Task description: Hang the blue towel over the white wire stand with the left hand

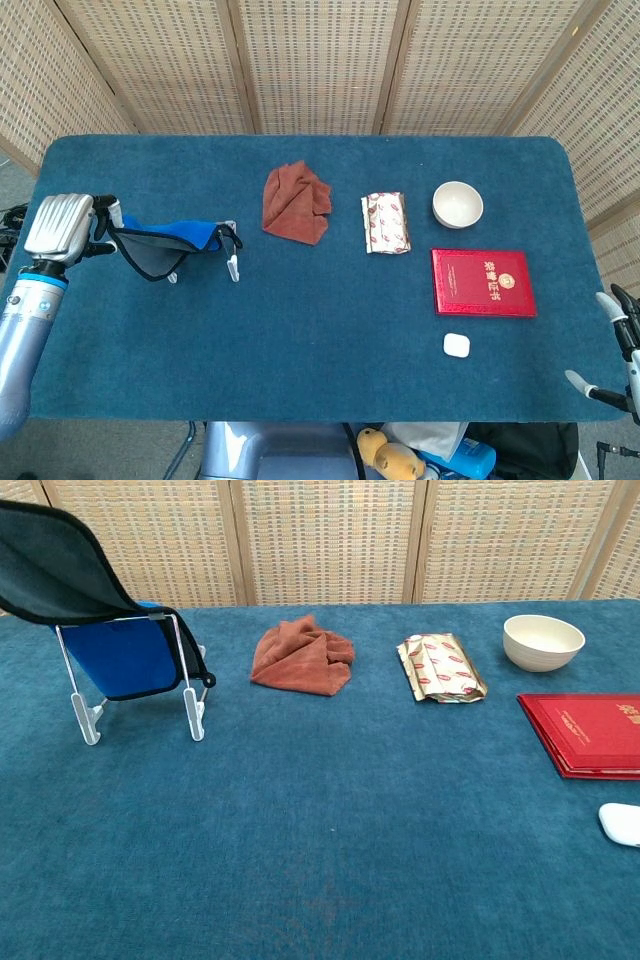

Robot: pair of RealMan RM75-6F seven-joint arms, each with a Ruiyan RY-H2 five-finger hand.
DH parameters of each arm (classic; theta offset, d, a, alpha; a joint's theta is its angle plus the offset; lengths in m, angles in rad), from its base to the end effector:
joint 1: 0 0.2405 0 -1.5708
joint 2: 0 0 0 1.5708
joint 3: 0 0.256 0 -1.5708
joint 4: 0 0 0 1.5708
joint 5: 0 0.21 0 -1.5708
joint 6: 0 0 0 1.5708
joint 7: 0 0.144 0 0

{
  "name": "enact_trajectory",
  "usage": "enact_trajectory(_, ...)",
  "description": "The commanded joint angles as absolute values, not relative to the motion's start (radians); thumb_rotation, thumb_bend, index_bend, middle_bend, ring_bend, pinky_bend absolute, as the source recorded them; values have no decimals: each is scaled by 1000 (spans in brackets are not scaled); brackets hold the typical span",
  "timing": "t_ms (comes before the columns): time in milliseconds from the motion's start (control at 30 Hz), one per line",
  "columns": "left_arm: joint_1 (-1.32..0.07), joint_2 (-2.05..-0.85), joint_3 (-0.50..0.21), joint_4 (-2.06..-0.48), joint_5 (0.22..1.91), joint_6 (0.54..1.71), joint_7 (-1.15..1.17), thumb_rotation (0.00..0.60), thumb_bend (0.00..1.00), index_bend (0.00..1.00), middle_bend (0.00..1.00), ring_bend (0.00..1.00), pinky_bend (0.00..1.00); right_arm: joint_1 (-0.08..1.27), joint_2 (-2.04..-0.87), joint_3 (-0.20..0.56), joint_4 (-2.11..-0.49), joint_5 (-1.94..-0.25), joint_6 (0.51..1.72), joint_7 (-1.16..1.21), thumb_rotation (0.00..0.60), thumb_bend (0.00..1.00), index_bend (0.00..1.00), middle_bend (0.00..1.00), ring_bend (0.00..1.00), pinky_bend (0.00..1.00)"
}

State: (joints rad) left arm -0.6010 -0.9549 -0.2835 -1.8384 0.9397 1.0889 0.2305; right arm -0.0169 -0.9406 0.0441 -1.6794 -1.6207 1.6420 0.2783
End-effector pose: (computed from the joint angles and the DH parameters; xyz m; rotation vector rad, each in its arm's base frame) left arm -0.1881 0.3462 0.1868 -1.4592 -0.9350 -0.9365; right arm -0.2988 -0.1470 0.2199 1.3097 -0.9316 1.1215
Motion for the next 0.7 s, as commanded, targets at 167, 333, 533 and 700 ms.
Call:
enact_trajectory(167,-579,-986,-239,-1802,1008,1075,186,600,631,802,845,862,818,-19,-939,43,-1679,-1625,1648,283,600,0,23,0,0,0)
enact_trajectory(333,-553,-1001,-194,-1783,1096,1073,152,600,632,801,845,862,818,-20,-939,41,-1677,-1628,1650,286,600,0,22,0,0,0)
enact_trajectory(533,-541,-1026,-141,-1737,1160,1076,205,600,629,792,836,852,811,-21,-938,39,-1677,-1631,1653,286,600,0,23,0,0,0)
enact_trajectory(700,-548,-1055,-98,-1699,1165,1034,270,600,561,685,789,824,791,-23,-937,38,-1678,-1637,1658,285,600,0,22,0,0,0)
